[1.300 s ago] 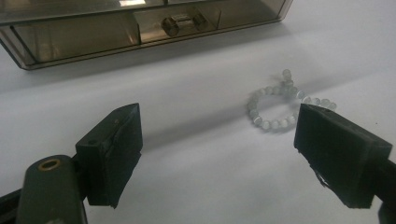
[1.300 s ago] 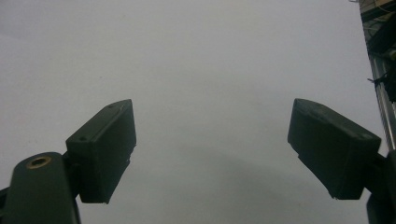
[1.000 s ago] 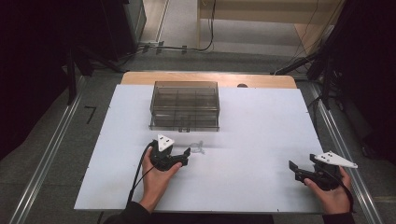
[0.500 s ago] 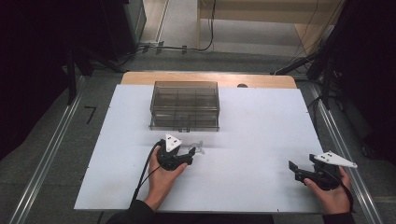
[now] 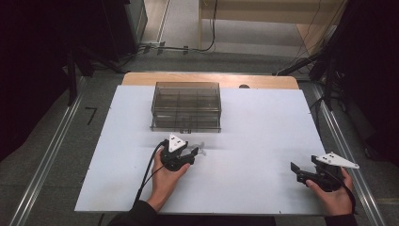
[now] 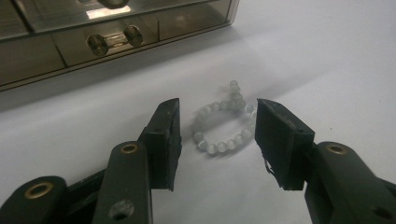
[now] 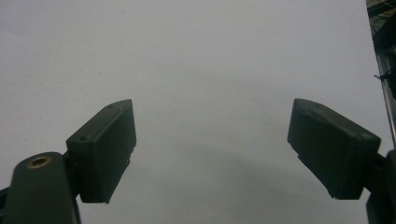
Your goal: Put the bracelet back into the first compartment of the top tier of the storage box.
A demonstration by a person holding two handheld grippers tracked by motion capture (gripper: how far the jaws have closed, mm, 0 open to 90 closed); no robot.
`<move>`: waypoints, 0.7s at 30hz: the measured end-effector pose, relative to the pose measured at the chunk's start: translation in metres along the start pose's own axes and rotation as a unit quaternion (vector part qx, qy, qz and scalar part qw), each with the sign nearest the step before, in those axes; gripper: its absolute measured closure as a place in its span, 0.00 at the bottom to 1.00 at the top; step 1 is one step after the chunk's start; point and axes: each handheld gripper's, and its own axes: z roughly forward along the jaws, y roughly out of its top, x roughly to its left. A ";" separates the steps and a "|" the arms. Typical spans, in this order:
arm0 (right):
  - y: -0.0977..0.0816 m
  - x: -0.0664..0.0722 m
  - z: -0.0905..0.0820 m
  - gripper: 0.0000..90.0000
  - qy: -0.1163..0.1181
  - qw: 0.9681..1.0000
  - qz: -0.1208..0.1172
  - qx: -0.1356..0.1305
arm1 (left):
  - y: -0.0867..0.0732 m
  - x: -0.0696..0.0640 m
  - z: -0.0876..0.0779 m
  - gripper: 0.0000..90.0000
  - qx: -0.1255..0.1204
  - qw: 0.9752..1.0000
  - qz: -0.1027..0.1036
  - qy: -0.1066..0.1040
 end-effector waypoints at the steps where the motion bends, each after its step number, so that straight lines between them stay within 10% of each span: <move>1: 0.000 0.000 0.000 0.16 0.000 1.000 0.001 0.000 | 0.000 0.000 0.000 0.58 0.000 1.000 0.000 0.000; 21: 0.000 -0.001 0.001 0.16 0.000 1.000 -0.002 0.003 | 0.007 -0.008 0.014 0.75 0.043 0.998 0.037 -0.029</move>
